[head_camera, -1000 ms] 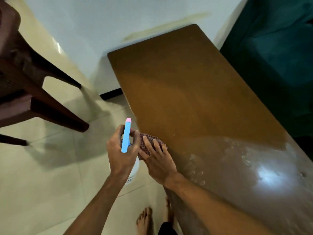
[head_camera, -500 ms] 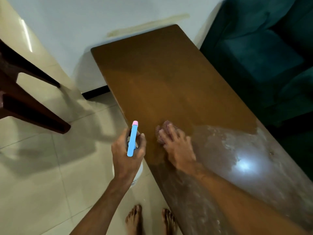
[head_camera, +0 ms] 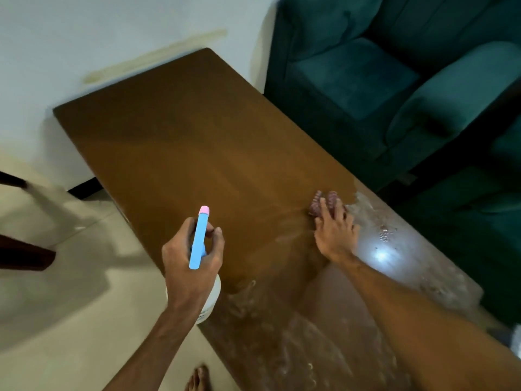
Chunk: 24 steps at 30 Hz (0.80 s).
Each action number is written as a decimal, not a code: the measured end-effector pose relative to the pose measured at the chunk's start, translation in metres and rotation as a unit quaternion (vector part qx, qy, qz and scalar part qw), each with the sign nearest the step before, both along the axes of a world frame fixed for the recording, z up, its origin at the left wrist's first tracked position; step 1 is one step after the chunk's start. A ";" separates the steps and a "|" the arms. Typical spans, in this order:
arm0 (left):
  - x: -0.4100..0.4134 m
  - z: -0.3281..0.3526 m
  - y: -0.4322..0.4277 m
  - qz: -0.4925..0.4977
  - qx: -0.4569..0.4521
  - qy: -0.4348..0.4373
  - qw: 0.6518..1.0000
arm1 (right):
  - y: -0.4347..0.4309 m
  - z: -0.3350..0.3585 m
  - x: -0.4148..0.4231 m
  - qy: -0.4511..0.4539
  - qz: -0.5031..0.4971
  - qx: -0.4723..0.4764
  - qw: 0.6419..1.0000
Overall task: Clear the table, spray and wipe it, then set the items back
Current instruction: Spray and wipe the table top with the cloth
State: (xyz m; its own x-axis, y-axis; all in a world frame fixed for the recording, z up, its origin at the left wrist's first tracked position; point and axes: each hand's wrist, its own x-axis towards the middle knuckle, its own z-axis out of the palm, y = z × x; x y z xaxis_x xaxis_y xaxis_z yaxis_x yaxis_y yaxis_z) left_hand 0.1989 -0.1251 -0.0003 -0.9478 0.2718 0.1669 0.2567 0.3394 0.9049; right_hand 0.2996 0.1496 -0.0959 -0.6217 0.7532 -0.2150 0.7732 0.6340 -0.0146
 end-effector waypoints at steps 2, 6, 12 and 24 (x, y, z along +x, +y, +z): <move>0.005 0.000 0.013 -0.001 0.008 0.001 1.000 | 0.014 -0.002 0.010 0.000 -0.070 -0.023 0.997; 0.010 0.002 0.034 -0.003 0.014 0.013 1.000 | -0.014 0.000 -0.009 0.002 -0.006 -0.006 1.000; 0.011 0.002 0.061 -0.016 -0.012 0.034 0.999 | -0.054 0.004 -0.056 0.019 0.353 -0.073 0.933; 0.031 0.007 0.122 -0.060 0.004 0.025 0.998 | 0.118 -0.005 0.069 0.023 -0.076 0.002 0.997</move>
State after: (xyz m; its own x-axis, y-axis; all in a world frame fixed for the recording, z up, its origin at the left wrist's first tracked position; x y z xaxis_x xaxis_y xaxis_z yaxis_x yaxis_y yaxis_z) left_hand 0.2299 -0.0031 0.0066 -0.8989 0.3810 0.2166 0.3407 0.2966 0.8922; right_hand 0.3686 0.2676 -0.1007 -0.5102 0.8398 -0.1856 0.8585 0.5103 -0.0507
